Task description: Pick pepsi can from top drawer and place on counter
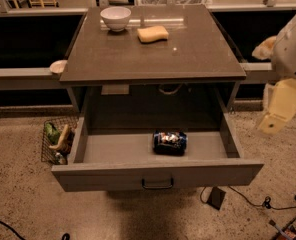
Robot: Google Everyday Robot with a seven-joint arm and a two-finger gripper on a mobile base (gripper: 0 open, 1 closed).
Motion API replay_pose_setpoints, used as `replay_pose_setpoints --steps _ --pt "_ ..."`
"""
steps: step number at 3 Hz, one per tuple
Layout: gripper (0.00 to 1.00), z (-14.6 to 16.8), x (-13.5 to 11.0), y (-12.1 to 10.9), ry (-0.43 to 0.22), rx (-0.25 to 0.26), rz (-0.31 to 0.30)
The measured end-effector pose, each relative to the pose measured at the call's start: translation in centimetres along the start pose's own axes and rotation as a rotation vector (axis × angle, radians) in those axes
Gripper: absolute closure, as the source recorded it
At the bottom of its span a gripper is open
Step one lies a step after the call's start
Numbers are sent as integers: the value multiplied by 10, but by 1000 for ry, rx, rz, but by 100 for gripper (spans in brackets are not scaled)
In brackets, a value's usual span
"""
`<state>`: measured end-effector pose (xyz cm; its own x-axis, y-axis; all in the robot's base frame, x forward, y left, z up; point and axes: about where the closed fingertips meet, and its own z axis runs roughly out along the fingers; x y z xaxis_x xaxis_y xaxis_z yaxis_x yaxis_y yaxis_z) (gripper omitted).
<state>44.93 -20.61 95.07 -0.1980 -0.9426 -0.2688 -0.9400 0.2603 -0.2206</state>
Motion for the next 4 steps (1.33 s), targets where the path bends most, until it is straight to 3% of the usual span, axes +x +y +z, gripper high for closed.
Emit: replay_pose_setpoints --steps 3,4 --pt "0 135 -37 17 -270 -172 17" --pt "0 135 -37 17 -270 -172 17"
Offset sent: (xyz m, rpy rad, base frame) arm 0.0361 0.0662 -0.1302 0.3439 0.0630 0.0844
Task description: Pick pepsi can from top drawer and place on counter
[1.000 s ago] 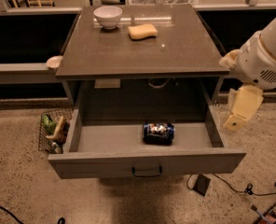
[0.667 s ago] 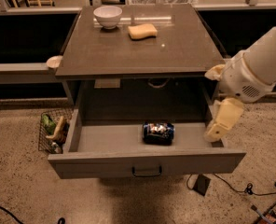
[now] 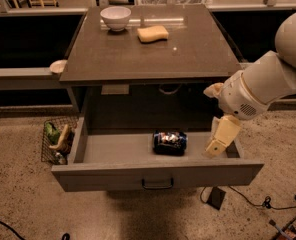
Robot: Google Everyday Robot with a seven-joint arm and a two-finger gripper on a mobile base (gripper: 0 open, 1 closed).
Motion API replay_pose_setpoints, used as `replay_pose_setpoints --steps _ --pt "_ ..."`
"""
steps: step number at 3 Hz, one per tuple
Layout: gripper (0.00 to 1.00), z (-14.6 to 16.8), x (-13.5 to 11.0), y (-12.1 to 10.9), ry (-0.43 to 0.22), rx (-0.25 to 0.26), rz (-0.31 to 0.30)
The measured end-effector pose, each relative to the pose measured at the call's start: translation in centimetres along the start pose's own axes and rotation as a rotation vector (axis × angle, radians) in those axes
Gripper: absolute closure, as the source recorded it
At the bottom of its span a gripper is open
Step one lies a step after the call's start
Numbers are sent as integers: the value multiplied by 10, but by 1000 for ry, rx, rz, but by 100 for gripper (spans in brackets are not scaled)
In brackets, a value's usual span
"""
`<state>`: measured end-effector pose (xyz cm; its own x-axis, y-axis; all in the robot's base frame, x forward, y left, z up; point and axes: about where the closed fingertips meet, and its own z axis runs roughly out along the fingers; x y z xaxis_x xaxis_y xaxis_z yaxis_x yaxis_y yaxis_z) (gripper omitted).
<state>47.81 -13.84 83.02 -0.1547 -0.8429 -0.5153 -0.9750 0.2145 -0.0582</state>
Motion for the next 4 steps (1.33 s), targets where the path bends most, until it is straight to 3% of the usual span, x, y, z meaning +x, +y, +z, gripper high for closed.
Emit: replay_pose_setpoints --steps 2,3,4 --pt "0 50 8 -27 13 -61 -111" --pt "0 85 19 -47 29 -98 -129" --pt "0 125 32 -66 43 -116 -109"
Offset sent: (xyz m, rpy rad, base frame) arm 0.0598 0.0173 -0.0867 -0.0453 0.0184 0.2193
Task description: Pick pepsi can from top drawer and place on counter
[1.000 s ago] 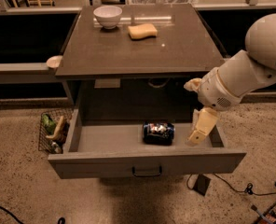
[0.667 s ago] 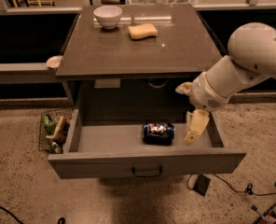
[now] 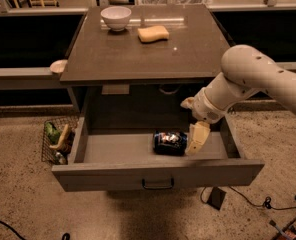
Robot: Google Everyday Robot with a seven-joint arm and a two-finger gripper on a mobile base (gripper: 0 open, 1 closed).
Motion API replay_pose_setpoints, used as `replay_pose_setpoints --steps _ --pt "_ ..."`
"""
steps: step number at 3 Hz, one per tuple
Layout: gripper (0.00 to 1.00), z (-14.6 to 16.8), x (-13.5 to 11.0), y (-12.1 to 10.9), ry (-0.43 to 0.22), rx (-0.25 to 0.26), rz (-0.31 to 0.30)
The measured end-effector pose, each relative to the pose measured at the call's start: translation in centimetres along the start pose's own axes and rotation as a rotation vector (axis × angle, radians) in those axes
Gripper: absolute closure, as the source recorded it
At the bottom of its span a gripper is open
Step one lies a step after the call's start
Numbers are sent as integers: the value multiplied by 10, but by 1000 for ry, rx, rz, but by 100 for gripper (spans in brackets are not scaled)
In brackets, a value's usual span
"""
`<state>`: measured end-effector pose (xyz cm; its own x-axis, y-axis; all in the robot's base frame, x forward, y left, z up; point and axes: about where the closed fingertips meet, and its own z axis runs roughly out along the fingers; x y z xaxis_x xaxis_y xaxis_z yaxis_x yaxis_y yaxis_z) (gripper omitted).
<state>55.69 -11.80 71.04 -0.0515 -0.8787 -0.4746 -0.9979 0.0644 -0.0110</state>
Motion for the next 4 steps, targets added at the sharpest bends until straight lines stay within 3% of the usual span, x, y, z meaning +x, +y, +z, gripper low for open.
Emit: replay_pose_setpoints --steps 1,2,3,4 --pt "0 18 7 -11 -3 -4 15" --pt "8 34 13 -23 -19 -20 34" --pt "24 47 16 -31 -27 -36 41" --pt "27 62 17 -35 -33 -63 47"
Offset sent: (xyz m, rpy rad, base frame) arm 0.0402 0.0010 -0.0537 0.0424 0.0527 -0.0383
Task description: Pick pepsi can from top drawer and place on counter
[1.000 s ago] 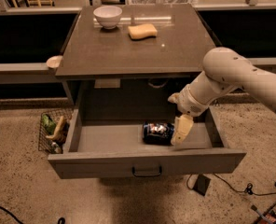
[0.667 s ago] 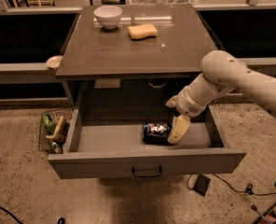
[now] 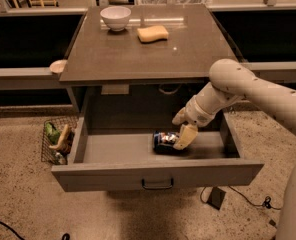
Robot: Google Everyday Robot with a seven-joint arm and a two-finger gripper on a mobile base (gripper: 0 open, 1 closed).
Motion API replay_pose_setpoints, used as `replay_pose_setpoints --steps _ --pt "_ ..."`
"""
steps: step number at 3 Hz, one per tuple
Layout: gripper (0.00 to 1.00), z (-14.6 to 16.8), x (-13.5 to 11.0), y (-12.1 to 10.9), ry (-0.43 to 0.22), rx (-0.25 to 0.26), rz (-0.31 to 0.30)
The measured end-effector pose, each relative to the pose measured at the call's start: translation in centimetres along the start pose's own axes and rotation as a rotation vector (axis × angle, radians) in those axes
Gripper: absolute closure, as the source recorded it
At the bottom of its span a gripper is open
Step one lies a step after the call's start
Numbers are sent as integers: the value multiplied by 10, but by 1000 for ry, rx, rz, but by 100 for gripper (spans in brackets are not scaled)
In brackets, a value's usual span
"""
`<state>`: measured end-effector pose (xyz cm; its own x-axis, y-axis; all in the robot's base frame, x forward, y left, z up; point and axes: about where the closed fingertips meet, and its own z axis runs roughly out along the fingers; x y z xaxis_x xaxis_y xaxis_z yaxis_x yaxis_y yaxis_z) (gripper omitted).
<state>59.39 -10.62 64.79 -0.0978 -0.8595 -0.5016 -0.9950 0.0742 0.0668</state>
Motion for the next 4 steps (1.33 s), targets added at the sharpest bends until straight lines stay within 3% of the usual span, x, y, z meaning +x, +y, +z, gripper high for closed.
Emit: replay_pose_setpoints --steps 2,4 --pt "26 28 2 2 6 -59 9" --pt "67 22 3 6 14 -36 4"
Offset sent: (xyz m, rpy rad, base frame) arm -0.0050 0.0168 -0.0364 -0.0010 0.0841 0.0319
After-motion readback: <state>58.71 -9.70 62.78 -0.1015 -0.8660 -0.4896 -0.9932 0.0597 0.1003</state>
